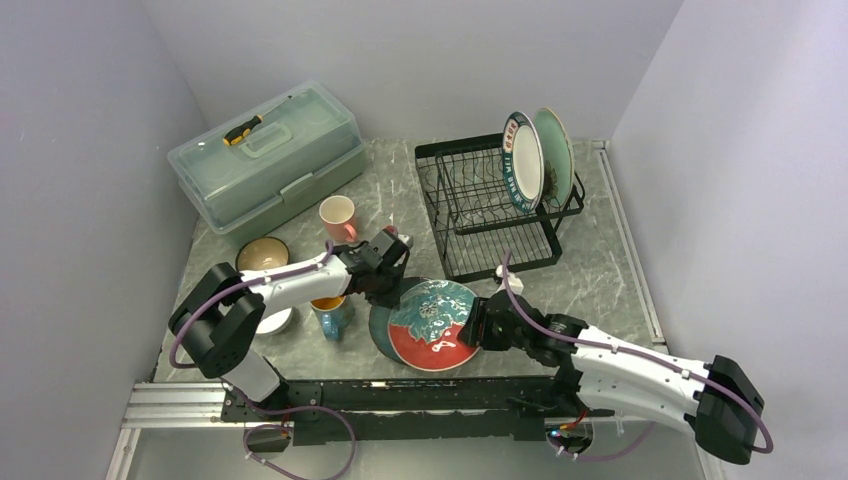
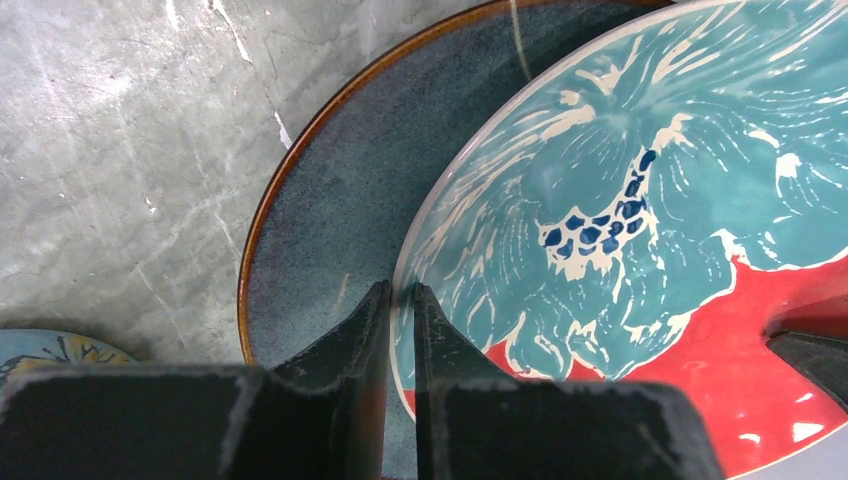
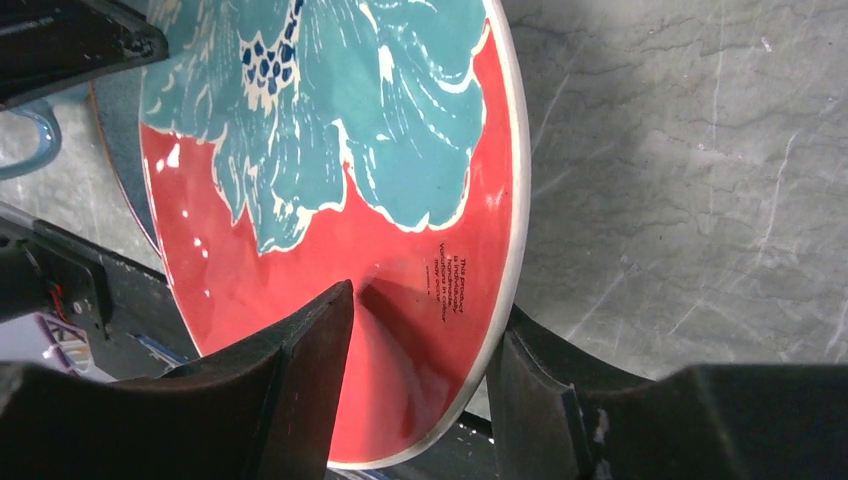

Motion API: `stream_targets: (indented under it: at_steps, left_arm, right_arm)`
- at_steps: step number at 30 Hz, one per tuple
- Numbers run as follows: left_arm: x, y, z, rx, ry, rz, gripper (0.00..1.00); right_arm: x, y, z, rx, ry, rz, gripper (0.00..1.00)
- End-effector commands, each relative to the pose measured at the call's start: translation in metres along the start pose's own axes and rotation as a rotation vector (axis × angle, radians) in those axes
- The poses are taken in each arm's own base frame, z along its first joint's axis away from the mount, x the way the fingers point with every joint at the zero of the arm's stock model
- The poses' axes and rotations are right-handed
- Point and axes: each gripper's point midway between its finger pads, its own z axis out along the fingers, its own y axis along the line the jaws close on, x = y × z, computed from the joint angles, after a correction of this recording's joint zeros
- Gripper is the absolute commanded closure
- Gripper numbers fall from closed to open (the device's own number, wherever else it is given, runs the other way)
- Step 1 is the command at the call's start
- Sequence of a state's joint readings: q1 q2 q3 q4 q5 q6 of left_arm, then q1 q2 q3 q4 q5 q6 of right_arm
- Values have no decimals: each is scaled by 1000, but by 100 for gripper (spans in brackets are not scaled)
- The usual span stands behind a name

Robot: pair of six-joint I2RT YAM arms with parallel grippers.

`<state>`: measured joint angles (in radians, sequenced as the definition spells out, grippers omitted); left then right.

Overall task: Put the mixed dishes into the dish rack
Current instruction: Pick up the plate from the corner of the board.

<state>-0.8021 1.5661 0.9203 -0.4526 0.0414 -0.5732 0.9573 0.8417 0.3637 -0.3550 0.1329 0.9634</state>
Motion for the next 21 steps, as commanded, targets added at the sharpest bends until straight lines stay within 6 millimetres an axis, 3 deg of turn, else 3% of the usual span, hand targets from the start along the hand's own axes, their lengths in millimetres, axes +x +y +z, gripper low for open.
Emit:
stream_targets:
  at_steps: [1, 15, 21]
  left_arm:
    - [12, -20, 6, 67, 47, -8, 88]
    - [15, -32, 4, 105, 53, 8, 89]
    - [16, -34, 4, 108, 54, 11, 89]
  right_arm:
    - [-16, 13, -3, -54, -81, 68, 49]
    - [-23, 20, -10, -171, -163, 233, 57]
    - [-28, 25, -14, -198, -182, 249, 81]
